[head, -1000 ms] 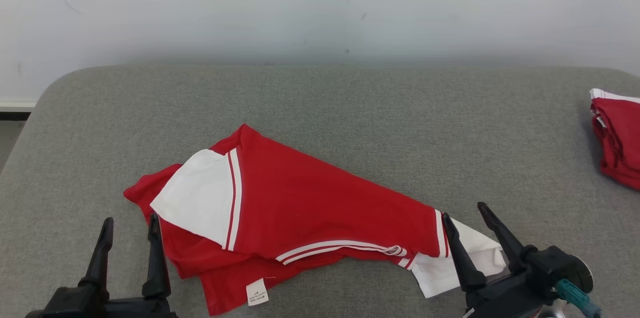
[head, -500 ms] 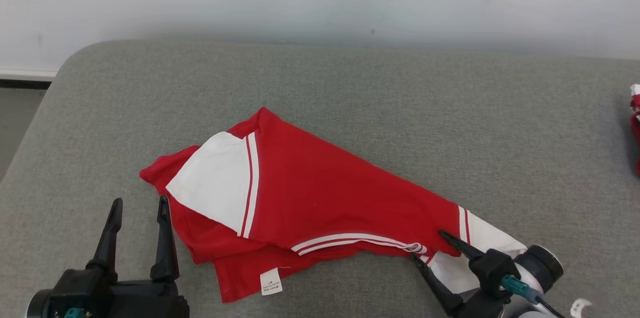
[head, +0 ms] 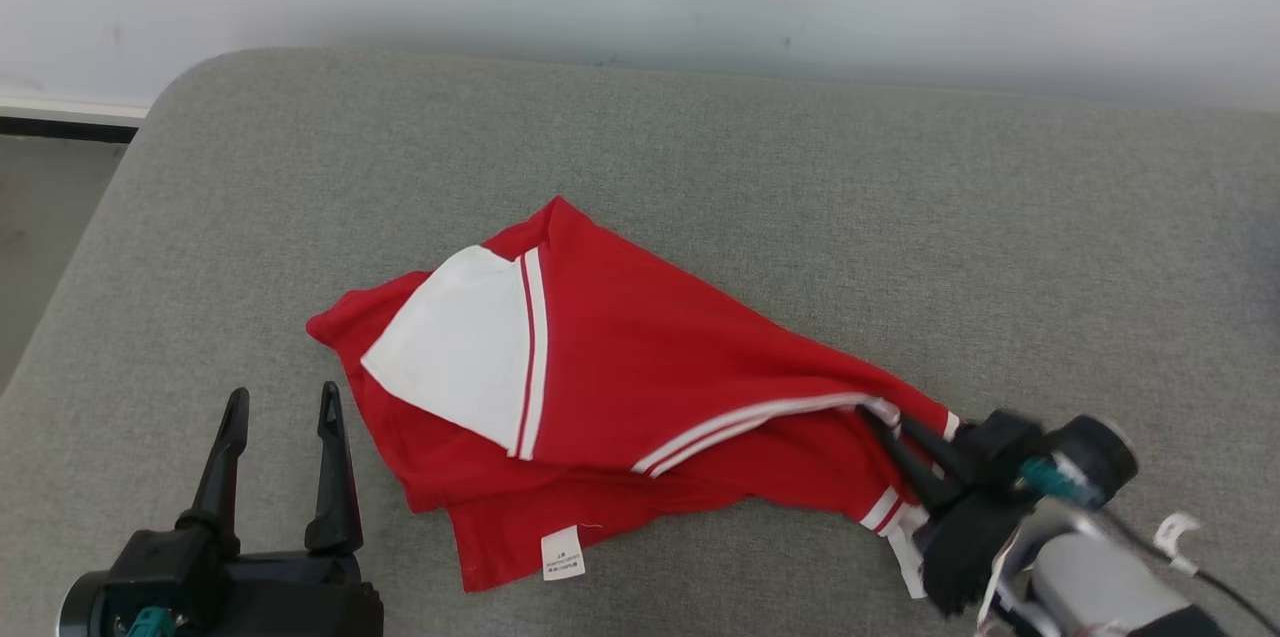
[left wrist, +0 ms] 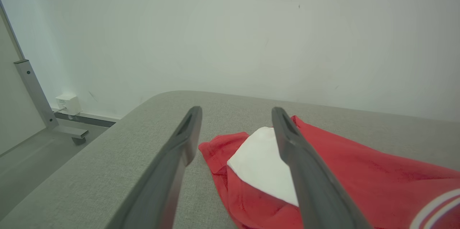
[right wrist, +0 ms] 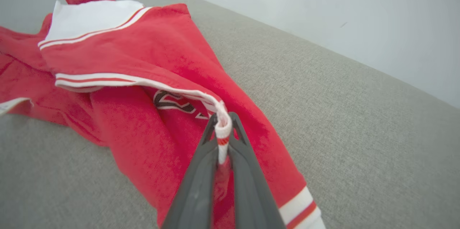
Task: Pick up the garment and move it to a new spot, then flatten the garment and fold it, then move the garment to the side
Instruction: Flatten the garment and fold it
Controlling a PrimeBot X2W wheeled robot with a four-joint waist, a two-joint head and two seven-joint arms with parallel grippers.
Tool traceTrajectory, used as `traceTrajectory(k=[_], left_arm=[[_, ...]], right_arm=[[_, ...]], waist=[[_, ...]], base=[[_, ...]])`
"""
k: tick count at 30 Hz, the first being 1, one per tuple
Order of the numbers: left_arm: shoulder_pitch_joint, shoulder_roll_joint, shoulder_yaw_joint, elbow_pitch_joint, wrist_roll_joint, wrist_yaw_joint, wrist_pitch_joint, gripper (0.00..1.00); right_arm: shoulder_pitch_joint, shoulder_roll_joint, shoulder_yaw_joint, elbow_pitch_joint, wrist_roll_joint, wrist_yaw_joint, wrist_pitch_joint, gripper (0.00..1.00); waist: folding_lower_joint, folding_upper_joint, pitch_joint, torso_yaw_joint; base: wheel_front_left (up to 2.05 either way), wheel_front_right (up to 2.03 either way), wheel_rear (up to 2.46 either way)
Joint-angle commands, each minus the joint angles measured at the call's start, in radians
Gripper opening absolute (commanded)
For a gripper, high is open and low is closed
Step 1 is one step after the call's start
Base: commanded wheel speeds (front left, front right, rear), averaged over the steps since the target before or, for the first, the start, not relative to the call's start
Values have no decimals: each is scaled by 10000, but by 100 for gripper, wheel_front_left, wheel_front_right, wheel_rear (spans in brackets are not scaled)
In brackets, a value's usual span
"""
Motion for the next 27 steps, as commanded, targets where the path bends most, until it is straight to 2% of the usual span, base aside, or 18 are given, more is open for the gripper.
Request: traceTrajectory(k=[1,2,7,12,17,20,21,22,27], left_arm=[[-15,-12,11,-7,-110,49,-6,100],[-15,-12,11,-7,-110,49,-6,100],[-87,-10,-92,32,-157,56,-6,100],[-218,-9,-339,111,-160,50,-6,100],[-409,-10,-459,233,-219,-1,-6,100],[-471,-8,-545,290,-242,0,-6,100],[-488,-8,-577,306,-252,14,-6,100],[-517,-8,-616,314,-248,29,-6,100],[-515,-9,-665,361,-183,42,-6,100]], right_arm=[[-241,-14,-480,77,507,-29,-128,0],[-241,-14,-480,77,507,-29,-128,0],[-735,-252,-1908,301,1640,-30,-205,0],[-1118,-661,-3105,1258,2670,-30,-215,0],[-1473,-1039,-3627,2505,3181,-30,-216,0],[-1685,-1033,-3725,3149,3301,-30,-221,0],[-1728,-1029,-3705,3352,3264,-30,-221,44],[-1771,-1006,-3654,3492,3225,-30,-224,100],[-1906,-917,-3745,3143,2771,-30,-224,100]], waist=[[-1,-1,-17,-45],[-1,-1,-17,-45],[-1,-1,37,-132],[-1,-1,198,-84],[-1,-1,433,4],[-1,-1,527,24],[-1,-1,544,26],[-1,-1,557,30],[-1,-1,459,-158]], base=[[0,0,0],[0,0,0],[0,0,0],[0,0,0],[0,0,0],[0,0,0],[0,0,0],[0,0,0],[0,0,0]])
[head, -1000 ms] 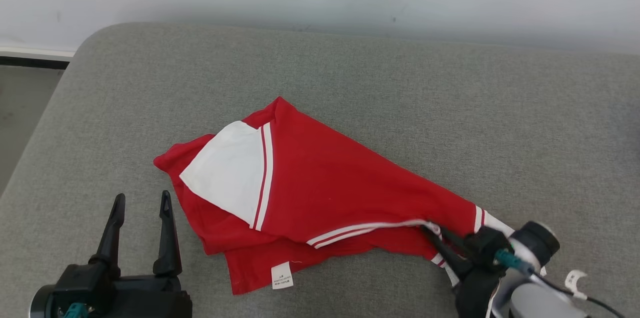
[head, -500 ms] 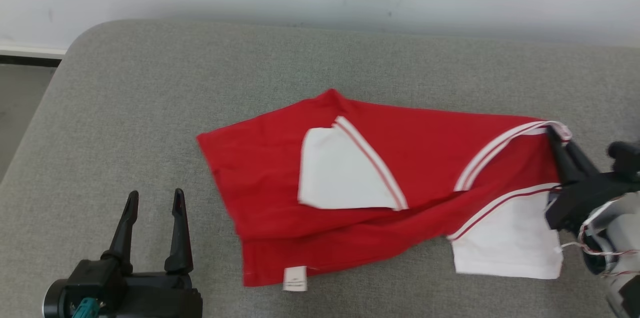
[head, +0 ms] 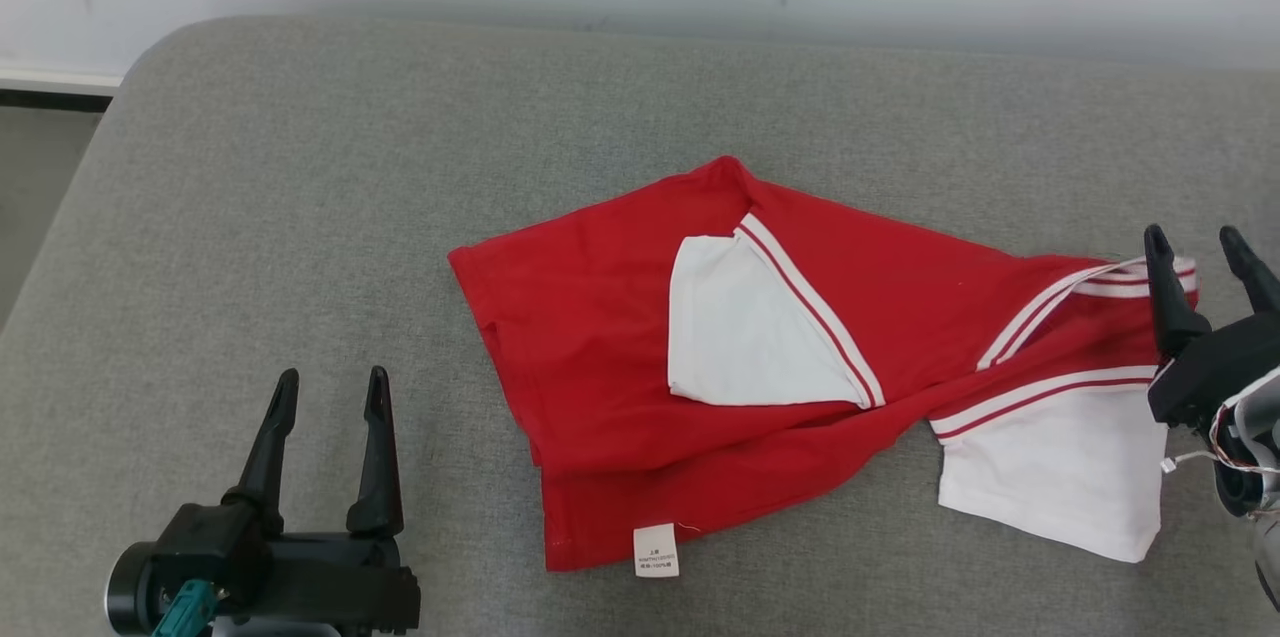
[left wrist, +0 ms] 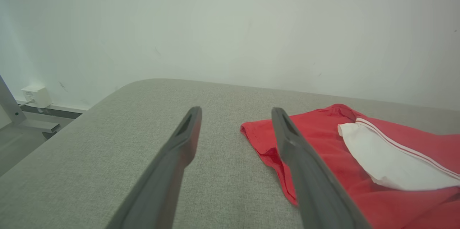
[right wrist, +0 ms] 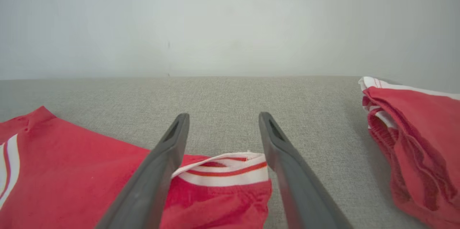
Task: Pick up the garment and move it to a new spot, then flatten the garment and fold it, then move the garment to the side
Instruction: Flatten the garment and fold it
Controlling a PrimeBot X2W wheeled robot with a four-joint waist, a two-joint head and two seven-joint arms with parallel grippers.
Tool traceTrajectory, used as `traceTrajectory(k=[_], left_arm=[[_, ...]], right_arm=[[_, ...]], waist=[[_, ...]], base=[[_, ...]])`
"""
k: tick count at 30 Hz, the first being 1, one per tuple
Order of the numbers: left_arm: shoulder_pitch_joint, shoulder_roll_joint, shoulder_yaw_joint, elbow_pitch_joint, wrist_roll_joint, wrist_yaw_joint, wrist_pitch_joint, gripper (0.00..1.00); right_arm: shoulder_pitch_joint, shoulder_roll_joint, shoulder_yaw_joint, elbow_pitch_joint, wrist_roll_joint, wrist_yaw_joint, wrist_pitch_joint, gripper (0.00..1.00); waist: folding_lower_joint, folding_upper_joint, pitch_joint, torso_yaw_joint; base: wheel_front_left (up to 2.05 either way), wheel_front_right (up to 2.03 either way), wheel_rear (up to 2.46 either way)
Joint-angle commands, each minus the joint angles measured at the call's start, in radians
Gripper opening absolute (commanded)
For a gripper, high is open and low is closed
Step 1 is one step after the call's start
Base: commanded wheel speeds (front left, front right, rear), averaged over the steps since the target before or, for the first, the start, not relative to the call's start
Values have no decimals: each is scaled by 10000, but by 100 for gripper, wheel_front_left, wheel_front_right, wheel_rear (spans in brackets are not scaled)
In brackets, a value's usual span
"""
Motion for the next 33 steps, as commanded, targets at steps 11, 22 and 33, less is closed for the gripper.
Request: traceTrajectory(k=[11,22,33], left_arm=[[327,1,453,123,287,-208,-4,100],[751,7,841,22,386,-267,-6,100],[1050,5,1115,99,553,-279,-6,100]], right_arm=[[1793,629,-1515,-2653,-1055,-30,-48,100],[4495,1483,-2920,-5222,-2070,-30,-49,100],[6418,2498,-3779,-7024,-2993,-30,-50,100]], waist=[[-1,-1,-930,-835],[-1,-1,-1342,-1472],[-1,-1,-1591,-1765]], base=[[0,0,0],[0,0,0],[0,0,0]])
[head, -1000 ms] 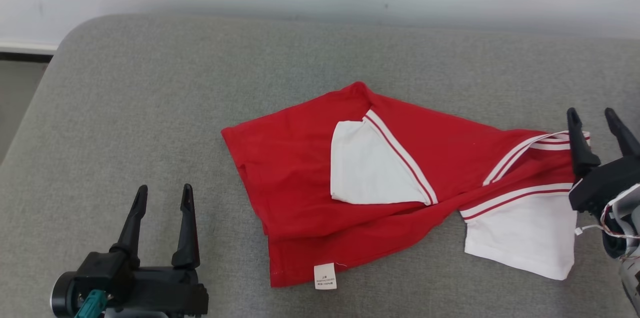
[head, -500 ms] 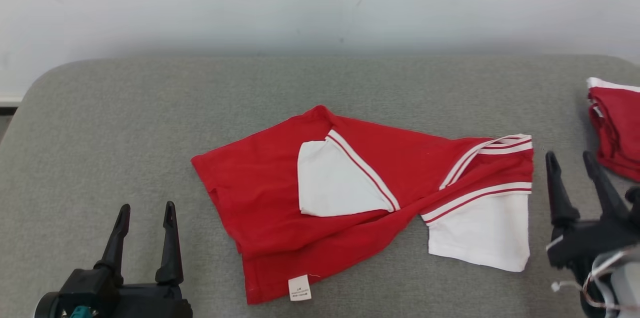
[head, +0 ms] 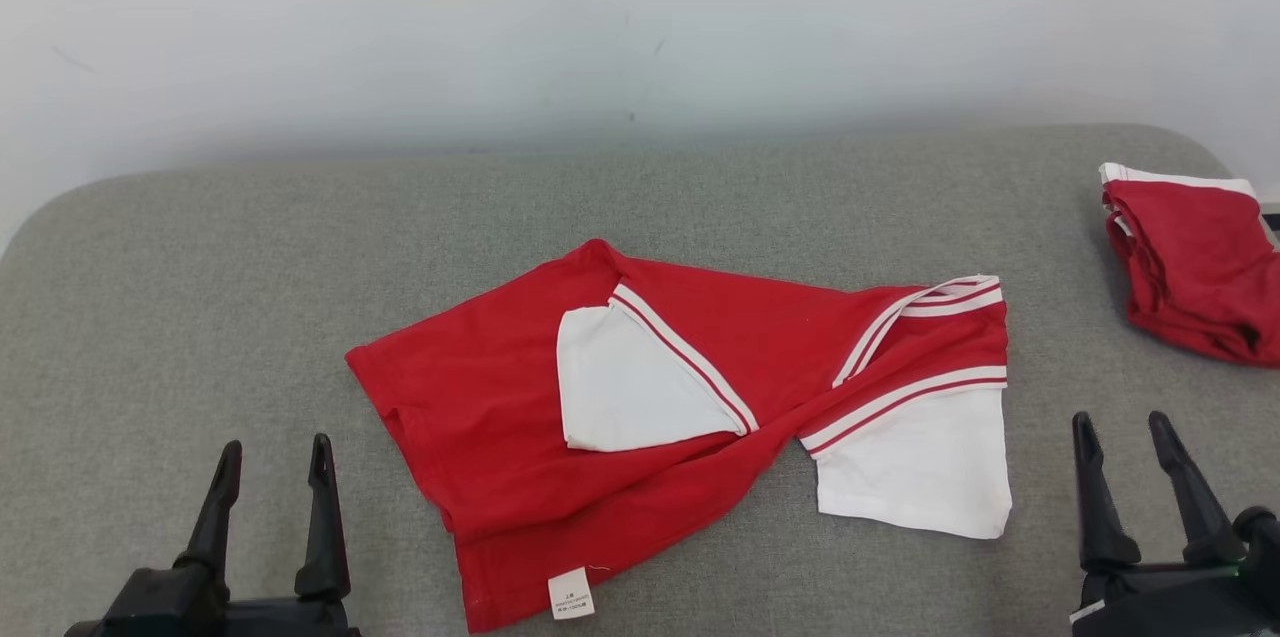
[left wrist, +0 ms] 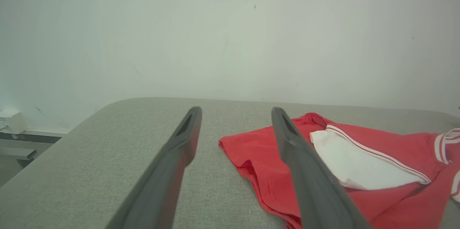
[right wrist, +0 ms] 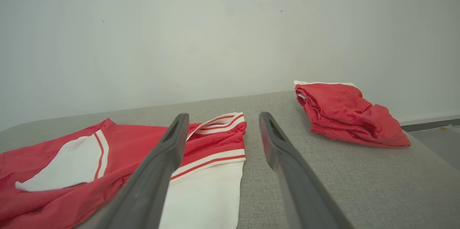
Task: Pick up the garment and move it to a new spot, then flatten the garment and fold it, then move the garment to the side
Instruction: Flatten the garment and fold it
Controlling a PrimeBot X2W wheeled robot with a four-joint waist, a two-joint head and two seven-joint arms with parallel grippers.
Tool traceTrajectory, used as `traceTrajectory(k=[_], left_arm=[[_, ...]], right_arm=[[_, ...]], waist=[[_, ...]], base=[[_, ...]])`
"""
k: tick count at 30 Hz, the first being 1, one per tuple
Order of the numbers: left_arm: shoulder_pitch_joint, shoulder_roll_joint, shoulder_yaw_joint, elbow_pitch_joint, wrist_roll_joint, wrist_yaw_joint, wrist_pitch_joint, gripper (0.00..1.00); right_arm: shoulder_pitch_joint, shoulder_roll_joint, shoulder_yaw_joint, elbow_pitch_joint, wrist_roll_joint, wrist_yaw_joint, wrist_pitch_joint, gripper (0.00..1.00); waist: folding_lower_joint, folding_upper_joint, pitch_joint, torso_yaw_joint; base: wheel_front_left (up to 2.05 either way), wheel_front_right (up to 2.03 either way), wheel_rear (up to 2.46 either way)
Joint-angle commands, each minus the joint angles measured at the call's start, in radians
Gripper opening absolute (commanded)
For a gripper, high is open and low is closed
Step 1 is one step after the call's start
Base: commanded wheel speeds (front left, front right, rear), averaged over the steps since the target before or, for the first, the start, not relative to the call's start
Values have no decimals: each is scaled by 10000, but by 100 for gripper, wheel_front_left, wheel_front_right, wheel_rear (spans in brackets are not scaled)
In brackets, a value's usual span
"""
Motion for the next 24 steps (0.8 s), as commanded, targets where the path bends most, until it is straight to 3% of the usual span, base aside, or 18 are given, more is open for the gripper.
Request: traceTrajectory(k=[1,9,24], left_arm=[[205,7,23,10,114,52,-6,100],[526,9,50,100,277,60,-6,100],[576,11,99,280,367,18,-6,100]], right_arm=[[200,158,-81,-174,-152,-30,-46,100],[779,757,-166,-641,-608,-30,-44,100],[892,772,6,-816,-773,-30,-41,100]], waist=[[1,-1,-92,-45],[1,-1,-257,7],[1,-1,-273,213]], base=[[0,0,0],[0,0,0],[0,0,0]])
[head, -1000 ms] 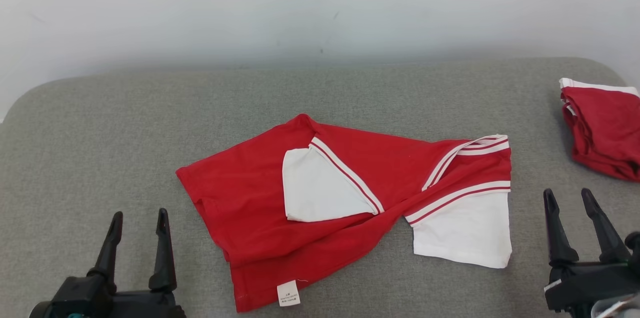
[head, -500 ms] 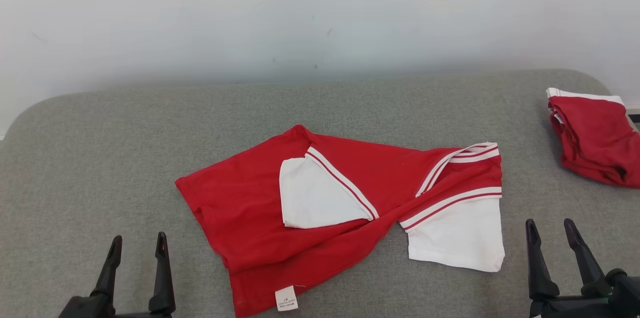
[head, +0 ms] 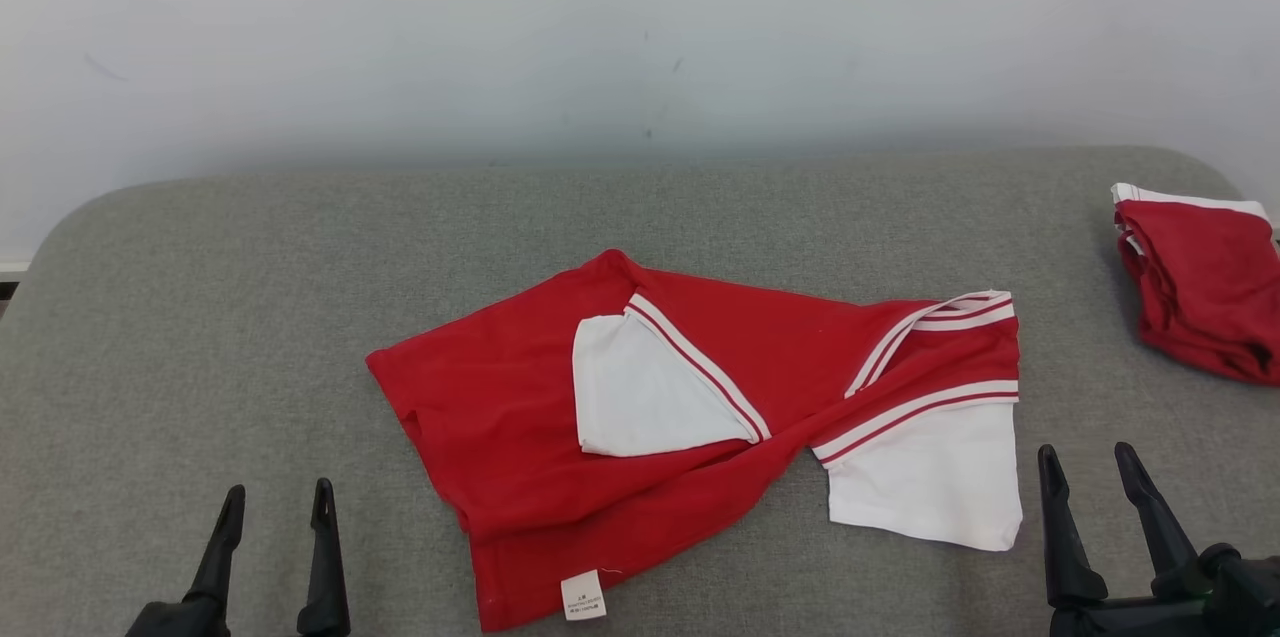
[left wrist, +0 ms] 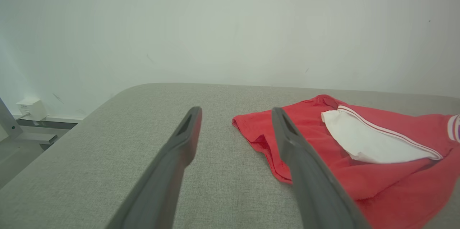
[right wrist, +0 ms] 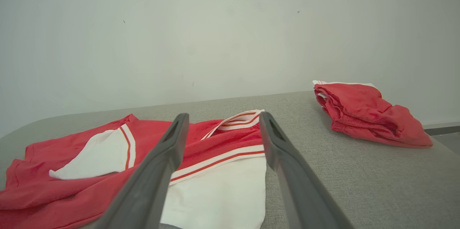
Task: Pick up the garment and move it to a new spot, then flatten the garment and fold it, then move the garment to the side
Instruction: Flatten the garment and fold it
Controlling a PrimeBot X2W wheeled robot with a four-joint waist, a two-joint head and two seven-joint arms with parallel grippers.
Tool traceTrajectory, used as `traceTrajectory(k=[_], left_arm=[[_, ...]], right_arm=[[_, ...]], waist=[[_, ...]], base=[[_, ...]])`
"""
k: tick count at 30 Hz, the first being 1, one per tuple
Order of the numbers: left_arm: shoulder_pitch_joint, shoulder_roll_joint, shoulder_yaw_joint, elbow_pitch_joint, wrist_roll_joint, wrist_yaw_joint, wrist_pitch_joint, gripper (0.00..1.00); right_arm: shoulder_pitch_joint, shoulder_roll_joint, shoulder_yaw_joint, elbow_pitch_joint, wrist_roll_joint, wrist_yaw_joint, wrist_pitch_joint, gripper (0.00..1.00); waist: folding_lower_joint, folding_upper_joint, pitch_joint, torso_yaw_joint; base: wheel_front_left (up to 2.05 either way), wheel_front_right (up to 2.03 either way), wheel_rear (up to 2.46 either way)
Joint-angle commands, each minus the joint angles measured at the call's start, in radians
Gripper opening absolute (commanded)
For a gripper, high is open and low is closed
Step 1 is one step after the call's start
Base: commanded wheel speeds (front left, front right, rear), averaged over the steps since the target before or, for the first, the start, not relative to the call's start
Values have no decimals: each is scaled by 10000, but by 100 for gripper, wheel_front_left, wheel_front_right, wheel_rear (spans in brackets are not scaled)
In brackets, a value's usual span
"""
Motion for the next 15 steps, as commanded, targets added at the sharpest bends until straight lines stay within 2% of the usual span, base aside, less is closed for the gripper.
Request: traceTrajectory(k=[1,9,15], left_arm=[[46,9,-2,37,47,0,-6,100],[71,5,-167,210,-123,-112,-4,100],[99,11,-1322,938,-90,-374,-4,100]], right_arm=[[61,-1,30,-22,-42,-30,-40,100],[-7,-157,227,188,15,-30,-18,100],[-453,-589,553,1014,154,-30,-26,100]], waist=[[1,0,2,27],[1,0,41,57],[1,0,304,55]], base=[[0,0,0],[0,0,0],[0,0,0]])
